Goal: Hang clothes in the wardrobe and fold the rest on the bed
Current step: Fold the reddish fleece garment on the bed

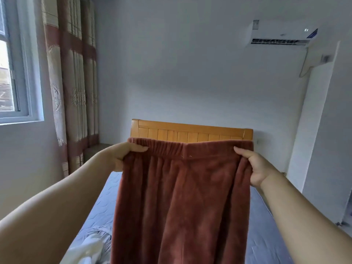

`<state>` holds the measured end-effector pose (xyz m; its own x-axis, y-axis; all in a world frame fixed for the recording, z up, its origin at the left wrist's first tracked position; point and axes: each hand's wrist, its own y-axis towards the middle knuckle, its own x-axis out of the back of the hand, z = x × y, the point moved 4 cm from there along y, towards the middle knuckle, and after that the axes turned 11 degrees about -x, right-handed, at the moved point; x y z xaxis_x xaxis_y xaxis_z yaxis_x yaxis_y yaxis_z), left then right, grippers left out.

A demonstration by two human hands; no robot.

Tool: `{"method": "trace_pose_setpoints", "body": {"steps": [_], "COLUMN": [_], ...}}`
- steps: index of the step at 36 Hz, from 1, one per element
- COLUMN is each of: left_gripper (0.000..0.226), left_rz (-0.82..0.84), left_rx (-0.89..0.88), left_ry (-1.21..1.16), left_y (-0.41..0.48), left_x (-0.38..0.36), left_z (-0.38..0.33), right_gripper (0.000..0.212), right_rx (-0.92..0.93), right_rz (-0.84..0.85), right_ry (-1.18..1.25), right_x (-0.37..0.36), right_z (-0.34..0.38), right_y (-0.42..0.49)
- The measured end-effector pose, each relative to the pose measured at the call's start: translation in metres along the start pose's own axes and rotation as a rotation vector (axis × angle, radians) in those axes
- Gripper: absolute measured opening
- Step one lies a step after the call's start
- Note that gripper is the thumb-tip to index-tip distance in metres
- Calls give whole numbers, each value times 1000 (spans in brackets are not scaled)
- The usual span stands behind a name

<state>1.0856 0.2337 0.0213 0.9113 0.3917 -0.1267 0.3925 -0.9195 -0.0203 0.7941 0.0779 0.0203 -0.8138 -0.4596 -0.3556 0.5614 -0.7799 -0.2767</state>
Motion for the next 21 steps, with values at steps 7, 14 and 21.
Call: {"method": "trace_pose_setpoints", "body": {"steps": [7, 14, 21], "left_gripper": [9, 27, 28], "left_rz": [-151, -427, -270], "left_rx": [71, -286, -505], "left_ry": [63, 136, 158], "left_y": [23, 34, 3], "left_x": [7, -45, -111], "left_z": [32, 39, 34], "right_gripper": [14, 32, 14], "right_rx": [-107, 224, 456], "right_rz": [-196, -437, -243], "right_ry": [-106, -207, -308], "right_x": [-1, -30, -82], "right_z": [-21, -31, -49], "right_y": [26, 31, 16]}}
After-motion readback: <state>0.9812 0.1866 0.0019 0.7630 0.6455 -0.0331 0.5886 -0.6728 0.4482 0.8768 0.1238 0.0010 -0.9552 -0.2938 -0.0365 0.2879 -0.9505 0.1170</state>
